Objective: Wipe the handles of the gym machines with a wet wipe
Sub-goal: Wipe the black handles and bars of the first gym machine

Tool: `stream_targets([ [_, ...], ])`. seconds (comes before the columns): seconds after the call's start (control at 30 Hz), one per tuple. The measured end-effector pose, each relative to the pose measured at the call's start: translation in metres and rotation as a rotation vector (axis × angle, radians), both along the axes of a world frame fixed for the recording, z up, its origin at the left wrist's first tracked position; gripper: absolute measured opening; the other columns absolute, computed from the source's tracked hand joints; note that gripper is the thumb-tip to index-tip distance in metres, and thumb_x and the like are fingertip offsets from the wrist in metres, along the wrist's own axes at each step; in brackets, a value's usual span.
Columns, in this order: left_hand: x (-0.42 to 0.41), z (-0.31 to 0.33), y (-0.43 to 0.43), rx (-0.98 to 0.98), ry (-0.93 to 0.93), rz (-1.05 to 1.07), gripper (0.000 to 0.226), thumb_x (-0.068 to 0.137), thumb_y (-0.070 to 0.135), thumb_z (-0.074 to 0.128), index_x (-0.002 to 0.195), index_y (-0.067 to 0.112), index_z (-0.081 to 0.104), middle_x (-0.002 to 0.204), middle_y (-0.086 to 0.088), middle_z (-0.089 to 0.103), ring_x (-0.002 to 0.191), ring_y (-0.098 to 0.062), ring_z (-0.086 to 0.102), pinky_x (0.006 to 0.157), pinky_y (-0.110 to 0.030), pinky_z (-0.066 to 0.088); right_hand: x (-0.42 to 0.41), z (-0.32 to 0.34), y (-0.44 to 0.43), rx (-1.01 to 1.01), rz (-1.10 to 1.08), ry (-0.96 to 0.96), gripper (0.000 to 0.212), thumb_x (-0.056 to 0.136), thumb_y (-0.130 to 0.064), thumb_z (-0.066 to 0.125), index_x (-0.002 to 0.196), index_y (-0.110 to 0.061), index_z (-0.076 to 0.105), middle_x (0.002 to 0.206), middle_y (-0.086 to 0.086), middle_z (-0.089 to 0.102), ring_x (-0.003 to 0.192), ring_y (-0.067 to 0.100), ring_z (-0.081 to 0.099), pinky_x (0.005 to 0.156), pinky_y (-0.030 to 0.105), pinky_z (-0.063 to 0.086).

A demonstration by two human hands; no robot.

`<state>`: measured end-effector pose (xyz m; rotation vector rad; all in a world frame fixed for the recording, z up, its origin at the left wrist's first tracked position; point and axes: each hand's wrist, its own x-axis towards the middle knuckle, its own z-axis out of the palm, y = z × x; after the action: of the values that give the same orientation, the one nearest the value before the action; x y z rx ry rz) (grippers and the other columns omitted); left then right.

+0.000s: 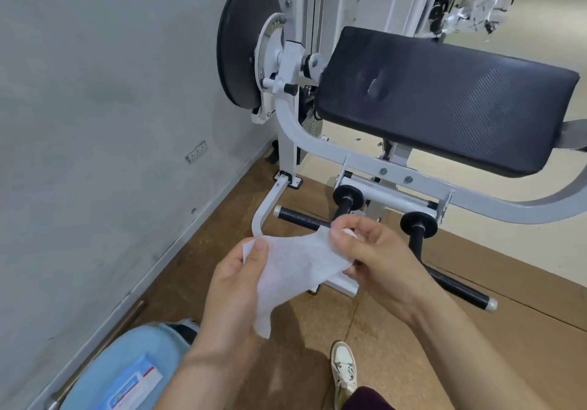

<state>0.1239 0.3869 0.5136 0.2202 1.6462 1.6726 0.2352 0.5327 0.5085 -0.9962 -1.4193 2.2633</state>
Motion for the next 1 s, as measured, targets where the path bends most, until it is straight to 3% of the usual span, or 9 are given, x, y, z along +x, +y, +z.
stream_targets([
  [0.13,0.008,-0.006,0.056,-0.047,0.081,0.097,0.027,0.097,0.032,0.048,0.085,0.025,0.072,0.089,-0.002,0.075,0.087,-0.023,0.071,0.079,-0.042,0.054,-0.006,-0.011,0.061,0.434,-0.061,-0.200,0.005,0.085,-0.016,0.070,0.082,-0.015,0.074,0.074,0.012,0.071,0.063,0.016,0.060,0.063,0.031,0.052],
  [0.23,0.006,-0.009,0.090,-0.079,0.102,0.228,0.030,0.096,0.033,0.049,0.077,0.033,0.072,0.082,0.004,0.074,0.079,-0.016,0.071,0.071,-0.036,0.057,-0.006,-0.018,0.095,0.550,-0.102,-0.200,0.018,0.091,-0.018,0.061,0.083,-0.026,0.076,0.071,0.004,0.074,0.058,0.016,0.065,0.062,0.034,0.057],
  [0.4,-0.008,-0.018,0.121,-0.115,0.111,0.302,0.022,0.096,0.025,0.051,0.085,0.035,0.068,0.088,0.010,0.070,0.079,-0.012,0.068,0.065,-0.033,0.056,-0.013,-0.033,0.146,-0.086,-0.282,-0.056,0.021,0.098,-0.012,0.047,0.099,0.000,0.065,0.061,0.004,0.068,0.046,0.010,0.059,0.046,0.024,0.050],
  [0.5,-0.018,-0.027,0.124,-0.145,0.364,0.054,0.018,0.092,0.026,0.054,0.093,0.037,0.069,0.094,0.020,0.068,0.088,-0.002,0.064,0.072,-0.020,0.052,-0.024,-0.048,0.163,-0.229,-0.262,-0.094,0.015,0.098,-0.008,0.048,0.101,-0.006,0.063,0.064,0.009,0.067,0.045,0.014,0.057,0.040,0.021,0.045],
  [0.6,-0.035,-0.037,0.125,-0.238,0.454,-0.301,0.020,0.073,0.038,0.067,0.090,0.033,0.077,0.091,0.017,0.072,0.080,0.010,0.059,0.068,-0.005,0.042,-0.036,-0.071,0.175,-0.085,-0.060,-0.219,0.023,0.098,-0.011,0.049,0.089,-0.019,0.069,0.095,0.013,0.070,0.077,0.024,0.063,0.057,0.031,0.048],
  [0.73,-0.063,-0.066,0.120,-0.618,0.707,-0.821,0.052,0.060,0.057,0.077,0.107,0.037,0.071,0.091,0.024,0.061,0.075,0.010,0.053,0.065,-0.009,0.039,-0.048,-0.076,0.183,0.449,0.579,-0.303,0.020,0.087,-0.043,0.061,0.084,-0.030,0.077,0.081,-0.003,0.067,0.079,0.006,0.058,0.070,0.023,0.043],
  [0.83,-0.084,-0.078,0.116,-0.631,0.754,-0.895,0.019,0.075,0.042,0.076,0.093,0.035,0.075,0.077,0.017,0.067,0.070,-0.002,0.058,0.059,-0.014,0.042,-0.055,-0.080,0.184,0.778,1.099,-0.337,0.022,0.086,-0.040,0.063,0.089,-0.023,0.077,0.074,-0.012,0.060,0.070,0.000,0.055,0.060,0.016,0.041],
  [0.93,-0.110,-0.090,0.113,-0.519,0.558,-0.677,0.017,0.078,0.038,0.073,0.079,0.022,0.077,0.068,0.016,0.062,0.064,0.000,0.054,0.059,-0.011,0.037,-0.056,-0.095,0.186,0.720,1.103,-0.333,0.030,0.090,-0.034,0.058,0.084,-0.009,0.072,0.074,-0.009,0.050,0.066,-0.003,0.049,0.063,0.013,0.038],
  [1.0,-0.123,-0.099,0.114,-0.395,0.292,-0.506,0.041,0.084,0.046,0.061,0.082,0.006,0.072,0.073,0.010,0.058,0.070,-0.005,0.052,0.072,-0.019,0.038,-0.056,-0.101,0.180,0.312,0.927,-0.206,0.026,0.090,-0.026,0.058,0.086,-0.005,0.071,0.080,-0.004,0.059,0.074,-0.001,0.058,0.068,0.015,0.045],
])
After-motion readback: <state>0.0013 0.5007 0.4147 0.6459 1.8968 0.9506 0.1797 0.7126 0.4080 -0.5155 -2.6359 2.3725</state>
